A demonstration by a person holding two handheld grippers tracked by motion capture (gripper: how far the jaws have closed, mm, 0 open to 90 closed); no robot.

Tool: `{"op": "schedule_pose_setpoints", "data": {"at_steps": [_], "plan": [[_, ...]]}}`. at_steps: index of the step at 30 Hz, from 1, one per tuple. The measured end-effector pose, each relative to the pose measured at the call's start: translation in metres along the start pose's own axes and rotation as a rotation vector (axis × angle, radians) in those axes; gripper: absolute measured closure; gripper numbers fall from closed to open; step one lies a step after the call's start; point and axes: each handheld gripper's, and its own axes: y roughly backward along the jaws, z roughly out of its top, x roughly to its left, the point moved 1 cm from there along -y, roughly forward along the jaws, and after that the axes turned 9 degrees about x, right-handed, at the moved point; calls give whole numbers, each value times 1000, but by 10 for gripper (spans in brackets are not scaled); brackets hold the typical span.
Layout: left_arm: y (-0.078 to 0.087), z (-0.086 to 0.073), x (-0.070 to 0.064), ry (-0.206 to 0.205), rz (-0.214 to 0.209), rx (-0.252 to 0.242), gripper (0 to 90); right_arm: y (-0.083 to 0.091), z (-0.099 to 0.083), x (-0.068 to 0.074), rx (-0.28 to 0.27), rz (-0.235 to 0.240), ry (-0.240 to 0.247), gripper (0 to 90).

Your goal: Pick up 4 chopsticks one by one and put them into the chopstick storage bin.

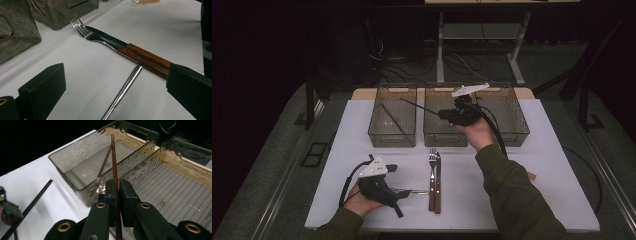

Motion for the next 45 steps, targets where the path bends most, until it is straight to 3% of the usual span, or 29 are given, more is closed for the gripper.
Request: {"op": "schedule_pose_setpoints", "data": {"at_steps": [11, 24, 30, 39, 45], "plan": [[1, 0, 0, 0, -6, -8, 13, -25, 28, 2, 20, -30, -3, 853], [1, 1, 0, 2, -13, -15, 14, -71, 54, 4, 71, -60, -7, 853], [1, 0, 0, -2, -9, -10, 14, -91, 67, 9, 98, -77, -14, 854], [2, 1, 1, -15, -11, -11, 14, -120, 87, 20, 137, -124, 23, 853], [1, 2, 0, -4, -18, -23, 14, -133, 96, 26, 151, -148, 9, 852]]}}
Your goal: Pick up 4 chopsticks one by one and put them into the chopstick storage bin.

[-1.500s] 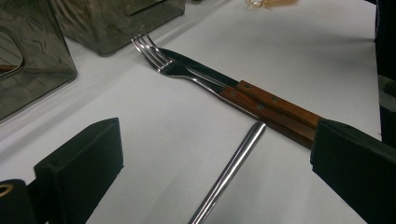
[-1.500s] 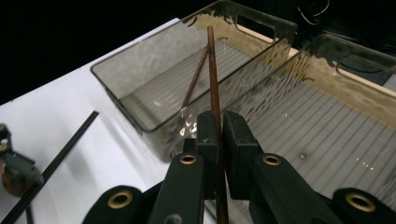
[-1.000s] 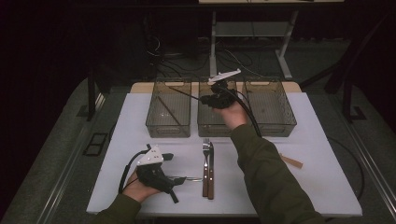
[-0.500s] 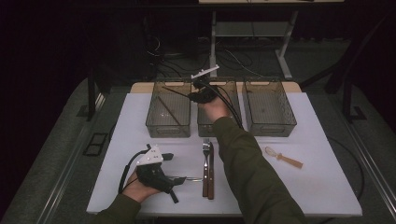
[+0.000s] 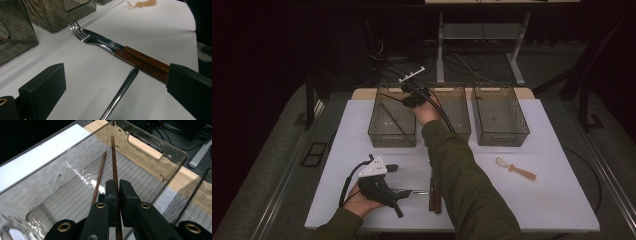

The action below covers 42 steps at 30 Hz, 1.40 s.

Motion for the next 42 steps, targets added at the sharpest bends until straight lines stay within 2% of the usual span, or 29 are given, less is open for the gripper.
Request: {"op": "schedule_pose_setpoints", "data": {"at_steps": [6, 8, 11, 18, 22, 23, 24, 26, 29, 32, 36, 39, 42], "plan": [[0, 0, 0, -6, -2, 2, 14, -9, 5, 8, 6, -4, -1, 834], [0, 0, 0, -7, -2, 1, 14, -10, 5, 10, -8, -9, 7, 744], [0, 0, 0, -2, -2, -5, 14, -9, 6, 12, -22, -19, 14, 656], [0, 0, 0, -2, -3, -3, 15, 1, 5, 9, -40, 18, -7, 526], [1, 0, 1, -3, -3, -2, 15, 9, 1, 7, -58, 58, -2, 441], [1, 0, 1, -5, -3, -2, 14, 11, 0, 7, -53, 81, -5, 424], [1, 0, 1, -7, -2, -1, 14, 13, -2, 7, -51, 100, 0, 419], [2, 0, 1, -13, -2, 6, 15, 19, -6, 8, -64, 95, 15, 388], [1, 0, 0, -16, -2, 10, 15, 27, -14, 7, -86, 125, 21, 363], [1, 0, 0, -12, -2, 12, 15, 35, -23, 6, -97, 126, 35, 309], [0, 0, -1, -8, -4, 10, 15, 45, -37, 3, -108, 148, 42, 266], [0, 0, -1, -2, -2, 10, 15, 52, -48, 0, -124, 132, 44, 226], [0, 0, -1, -6, -1, 12, 15, 60, -61, -5, -128, 127, 14, 185]]}}
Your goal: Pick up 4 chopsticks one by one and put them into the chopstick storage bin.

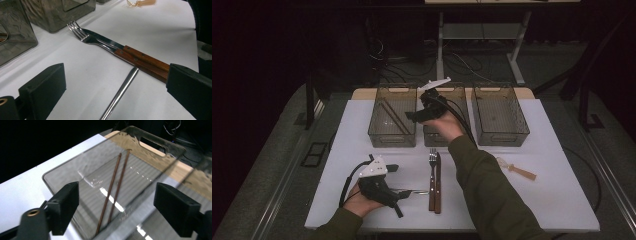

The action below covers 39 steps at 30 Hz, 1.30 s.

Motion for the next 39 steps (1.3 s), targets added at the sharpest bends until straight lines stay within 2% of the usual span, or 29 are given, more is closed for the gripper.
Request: {"op": "schedule_pose_setpoints", "data": {"at_steps": [3, 11, 18, 20, 26, 34, 36, 39], "plan": [[0, 0, 1, -10, 1, 10, 15, 9, -11, -4, -2, 21, -7, 185], [-1, 0, 0, 0, 3, 15, 15, 33, -43, -14, -39, 47, -18, 177], [-1, -1, 1, 6, 11, 15, 15, 53, -70, -16, -65, 84, -19, 140], [-1, -1, 1, 6, 11, 16, 14, 57, -77, -16, -78, 71, -10, 140], [-2, -1, 2, 8, 20, 20, 15, 68, -102, -18, -68, 76, 25, 140], [-2, -1, 2, 7, 31, 26, 15, 86, -140, -28, -72, 66, 28, 140], [-2, -1, 2, 7, 32, 26, 15, 92, -148, -31, -71, 68, 7, 140], [-2, -1, 2, 6, 33, 27, 15, 99, -161, -34, -78, 57, 6, 140]]}}
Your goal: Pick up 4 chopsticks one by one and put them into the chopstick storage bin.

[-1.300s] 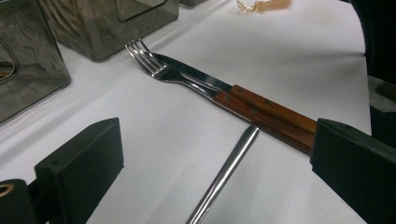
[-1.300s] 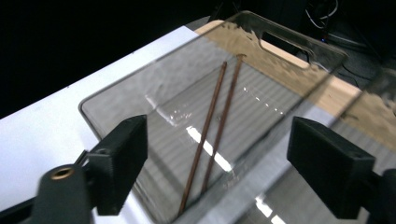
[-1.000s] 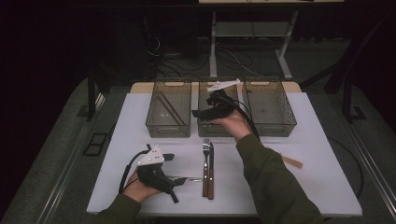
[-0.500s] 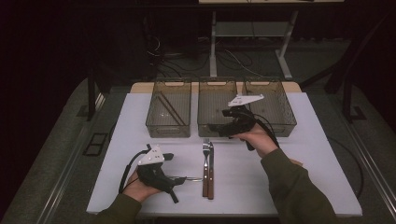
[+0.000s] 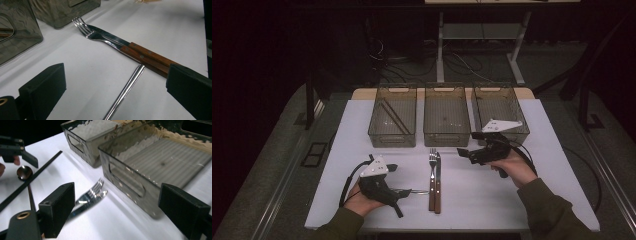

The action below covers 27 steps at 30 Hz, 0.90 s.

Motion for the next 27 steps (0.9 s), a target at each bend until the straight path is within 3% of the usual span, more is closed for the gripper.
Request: {"op": "schedule_pose_setpoints", "data": {"at_steps": [11, 19, 27], "plan": [[2, 0, 0, -5, 3, 1, 18, 23, -38, -1, -13, -26, 0, 140], [3, 1, 2, -7, 14, 3, 38, 34, -70, -2, -14, -36, -30, 140], [11, 1, 8, 3, 43, -5, 146, 46, -96, 1, 5, -44, -27, 140]]}}
